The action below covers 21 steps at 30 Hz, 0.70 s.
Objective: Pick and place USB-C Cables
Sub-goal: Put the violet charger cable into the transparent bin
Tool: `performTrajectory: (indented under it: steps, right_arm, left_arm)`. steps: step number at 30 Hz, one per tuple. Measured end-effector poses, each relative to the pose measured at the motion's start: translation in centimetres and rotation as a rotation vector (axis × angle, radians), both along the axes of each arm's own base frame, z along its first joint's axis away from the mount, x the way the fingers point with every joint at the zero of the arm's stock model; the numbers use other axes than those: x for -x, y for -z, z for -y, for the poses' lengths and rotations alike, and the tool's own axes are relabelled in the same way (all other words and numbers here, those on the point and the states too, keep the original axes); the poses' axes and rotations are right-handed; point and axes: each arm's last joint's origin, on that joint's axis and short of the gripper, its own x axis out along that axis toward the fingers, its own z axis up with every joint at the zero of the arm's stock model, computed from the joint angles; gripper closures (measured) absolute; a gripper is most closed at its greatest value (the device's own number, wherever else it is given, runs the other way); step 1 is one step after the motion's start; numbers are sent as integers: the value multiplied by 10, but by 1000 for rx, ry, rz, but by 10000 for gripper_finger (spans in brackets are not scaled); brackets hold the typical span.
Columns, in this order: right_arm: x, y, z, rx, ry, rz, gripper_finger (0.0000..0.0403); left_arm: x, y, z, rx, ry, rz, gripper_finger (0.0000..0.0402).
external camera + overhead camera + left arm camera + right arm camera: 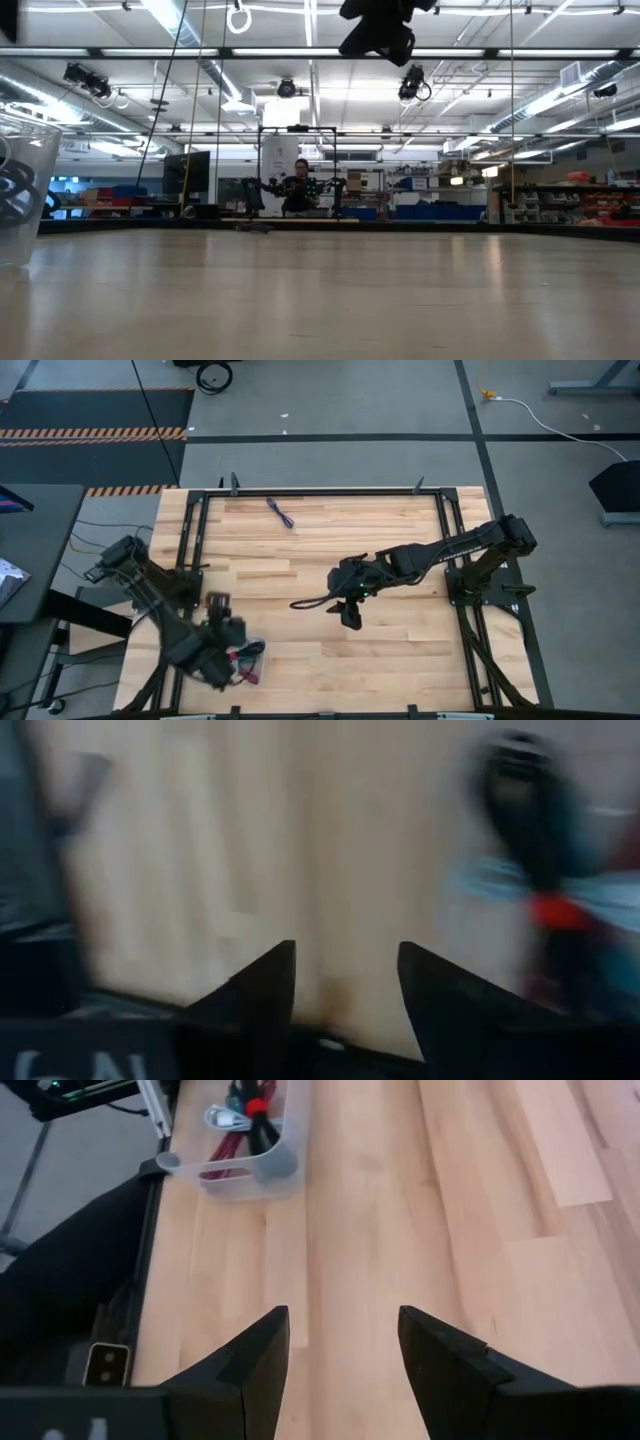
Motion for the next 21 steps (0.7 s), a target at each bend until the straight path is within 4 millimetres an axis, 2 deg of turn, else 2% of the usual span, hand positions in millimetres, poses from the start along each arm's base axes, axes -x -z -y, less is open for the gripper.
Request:
performTrajectory:
  steps: [5, 11, 15, 21]
  right_arm:
    - [1, 1, 2, -1, 2, -21, 208]
    - [9, 7, -7, -9, -2, -113, 208]
    - [22, 14, -16, -30, -11, -255, 208]
    - [51, 25, -31, -8, 52, -536, 208]
  left_arm:
    - [-25, -2, -29, -115, 28, 0, 220]
    - [-49, -2, -66, -164, -5, -62, 212]
    - [-63, -2, -91, -166, -15, -98, 209]
    - [-94, 0, -125, -57, 20, -38, 211]
